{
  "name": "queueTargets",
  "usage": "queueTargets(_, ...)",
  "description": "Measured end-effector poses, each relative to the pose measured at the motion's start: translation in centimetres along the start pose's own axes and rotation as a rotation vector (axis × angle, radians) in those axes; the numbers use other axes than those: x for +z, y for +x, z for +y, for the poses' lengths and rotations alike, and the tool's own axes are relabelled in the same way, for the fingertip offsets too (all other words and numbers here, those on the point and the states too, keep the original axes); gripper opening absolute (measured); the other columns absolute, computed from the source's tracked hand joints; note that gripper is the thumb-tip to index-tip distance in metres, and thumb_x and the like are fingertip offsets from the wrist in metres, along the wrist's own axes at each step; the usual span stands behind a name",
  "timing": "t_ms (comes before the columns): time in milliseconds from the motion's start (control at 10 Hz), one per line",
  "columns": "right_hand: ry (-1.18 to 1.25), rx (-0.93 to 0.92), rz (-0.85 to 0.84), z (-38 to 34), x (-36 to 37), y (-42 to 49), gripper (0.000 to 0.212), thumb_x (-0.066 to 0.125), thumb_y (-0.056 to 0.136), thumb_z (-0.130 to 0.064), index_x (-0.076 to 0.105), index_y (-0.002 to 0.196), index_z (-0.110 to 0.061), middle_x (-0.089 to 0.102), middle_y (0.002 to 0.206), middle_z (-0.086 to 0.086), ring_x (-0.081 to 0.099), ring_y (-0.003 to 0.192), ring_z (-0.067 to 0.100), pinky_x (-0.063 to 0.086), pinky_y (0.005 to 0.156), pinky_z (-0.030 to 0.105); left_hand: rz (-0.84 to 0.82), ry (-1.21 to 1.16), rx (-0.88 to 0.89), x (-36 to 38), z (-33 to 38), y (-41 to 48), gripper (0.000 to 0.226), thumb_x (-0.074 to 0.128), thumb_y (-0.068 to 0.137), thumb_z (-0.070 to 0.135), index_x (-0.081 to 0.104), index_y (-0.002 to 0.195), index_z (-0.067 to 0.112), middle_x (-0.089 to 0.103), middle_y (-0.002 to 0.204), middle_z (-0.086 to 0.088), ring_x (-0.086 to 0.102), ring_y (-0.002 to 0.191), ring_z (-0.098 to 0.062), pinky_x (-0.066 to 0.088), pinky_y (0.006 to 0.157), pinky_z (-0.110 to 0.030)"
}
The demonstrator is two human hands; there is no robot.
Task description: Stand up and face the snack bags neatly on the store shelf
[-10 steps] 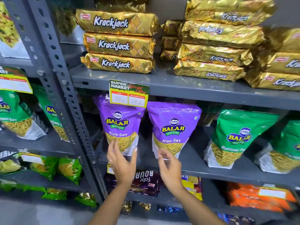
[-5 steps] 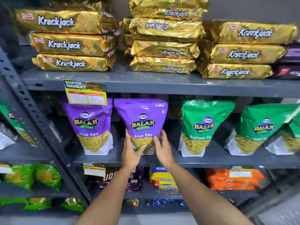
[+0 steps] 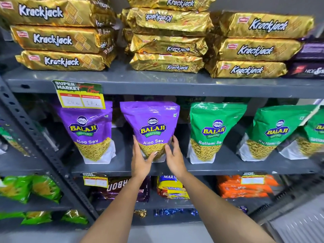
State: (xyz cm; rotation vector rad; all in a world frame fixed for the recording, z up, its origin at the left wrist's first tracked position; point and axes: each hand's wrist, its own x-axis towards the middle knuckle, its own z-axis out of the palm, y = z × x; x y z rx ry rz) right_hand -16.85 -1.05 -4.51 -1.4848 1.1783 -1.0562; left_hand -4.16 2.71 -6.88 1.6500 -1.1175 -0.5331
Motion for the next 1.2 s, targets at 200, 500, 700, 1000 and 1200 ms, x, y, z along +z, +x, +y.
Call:
queueTargets(200, 0.003, -0.054, 0.405, 3.4, -3.5, -4.7, 0.044, 0.037, 0.09, -0.004, 0.047, 0.132, -0.013, 0.054, 0.127, 0.004, 0.058, 0.112, 0.022, 0.043, 0.103, 0.033, 0.41, 0.057, 0.065, 2.8, 0.2, -5.5, 0.059, 0.059, 0.089, 0.035, 0.039, 0.139, 0.01, 0.033, 0.145, -0.016, 0.036, 0.133, -0.032, 0.034, 0.11, -0.047)
queueTargets(500, -0.065, 0.098, 0.429, 5.2, -15.5, -2.8, 0.056, 0.032, 0.093, 0.005, 0.03, 0.146, -0.013, 0.031, 0.154, 0.004, 0.028, 0.143, 0.02, 0.021, 0.115, 0.028, -0.288, -0.196, -0.05, 14.6, 4.3, -6.4, 0.094, 0.041, 0.081, -0.016, 0.005, 0.148, 0.039, 0.015, 0.161, 0.003, 0.024, 0.147, -0.021, 0.028, 0.117, -0.047)
queueTargets(700, 0.024, 0.043, 0.241, 5.6, -15.2, -2.3, 0.054, 0.033, 0.095, -0.008, 0.032, 0.146, -0.029, 0.04, 0.14, -0.021, 0.039, 0.134, 0.007, 0.031, 0.113, 0.029, -0.383, -0.134, 0.03, 16.9, 4.1, -4.4, 0.111, 0.034, 0.061, -0.016, 0.004, 0.149, 0.044, 0.019, 0.16, 0.006, 0.021, 0.147, -0.012, 0.024, 0.12, -0.046)
queueTargets(1000, -0.013, 0.039, 0.163, 5.6, -17.1, -2.3, 0.059, 0.034, 0.094, 0.002, 0.029, 0.147, -0.024, 0.041, 0.144, -0.009, 0.039, 0.136, 0.011, 0.03, 0.117, 0.036, -0.327, -0.075, -0.04, 17.5, 6.1, -5.3, 0.111, 0.04, 0.064, -0.019, 0.003, 0.151, 0.041, 0.021, 0.159, -0.002, 0.022, 0.147, -0.017, 0.027, 0.119, -0.043)
queueTargets(1200, -0.156, -0.13, 0.312, 4.8, -18.6, -3.5, 0.056, 0.036, 0.094, -0.007, 0.028, 0.148, -0.017, 0.03, 0.155, -0.004, 0.026, 0.144, 0.011, 0.026, 0.119, 0.039, -0.103, 0.024, 0.043, 16.0, 8.8, -8.3, 0.077, 0.045, 0.082, -0.008, 0.025, 0.15, 0.023, 0.027, 0.158, 0.006, 0.03, 0.144, -0.012, 0.023, 0.11, -0.015)
